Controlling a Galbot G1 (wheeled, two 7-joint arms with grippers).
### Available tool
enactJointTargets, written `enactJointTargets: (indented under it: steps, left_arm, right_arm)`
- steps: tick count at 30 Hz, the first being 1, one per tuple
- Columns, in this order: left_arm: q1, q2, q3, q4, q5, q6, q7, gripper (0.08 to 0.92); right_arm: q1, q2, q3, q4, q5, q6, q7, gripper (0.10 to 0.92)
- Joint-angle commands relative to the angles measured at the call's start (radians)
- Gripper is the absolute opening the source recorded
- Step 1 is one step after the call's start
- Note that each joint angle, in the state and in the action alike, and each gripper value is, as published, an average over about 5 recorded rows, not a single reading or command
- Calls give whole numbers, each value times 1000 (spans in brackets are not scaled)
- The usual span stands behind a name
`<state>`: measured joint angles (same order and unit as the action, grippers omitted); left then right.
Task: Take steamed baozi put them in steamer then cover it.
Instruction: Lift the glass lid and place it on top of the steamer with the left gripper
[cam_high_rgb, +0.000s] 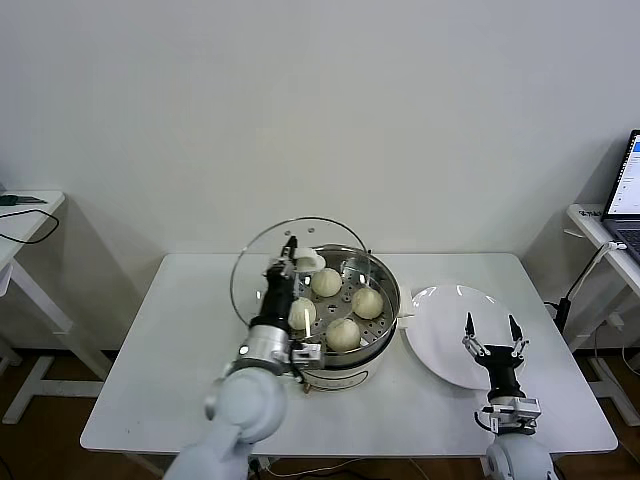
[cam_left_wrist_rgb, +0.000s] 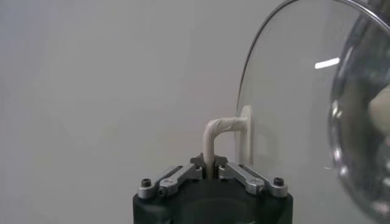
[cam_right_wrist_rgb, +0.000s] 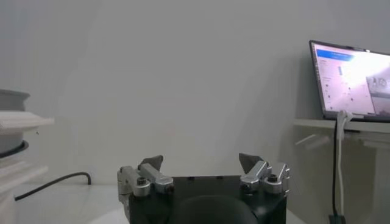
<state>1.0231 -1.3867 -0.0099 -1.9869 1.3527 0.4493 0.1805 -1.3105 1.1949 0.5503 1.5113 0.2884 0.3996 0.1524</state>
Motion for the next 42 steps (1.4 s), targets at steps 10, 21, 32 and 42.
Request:
enactJointTargets:
  steps: [10,21,32,42]
  left_arm:
    - [-67,-153,140,165,142,99,71,192]
    - [-75,-161,149,212,203,84,96,192]
    - [-78,-165,139,236,240,71,101,192]
    - [-75,-164,129,255,258,60,102,192]
  right_arm:
    - [8,9,1,-33,-4,6,-5,823]
    - [6,13,4,-41,-6,12,-6,823]
    - [9,17,2,-42,-7,12,-7,823]
    - [8,15,1,-39,-14,14,-8,823]
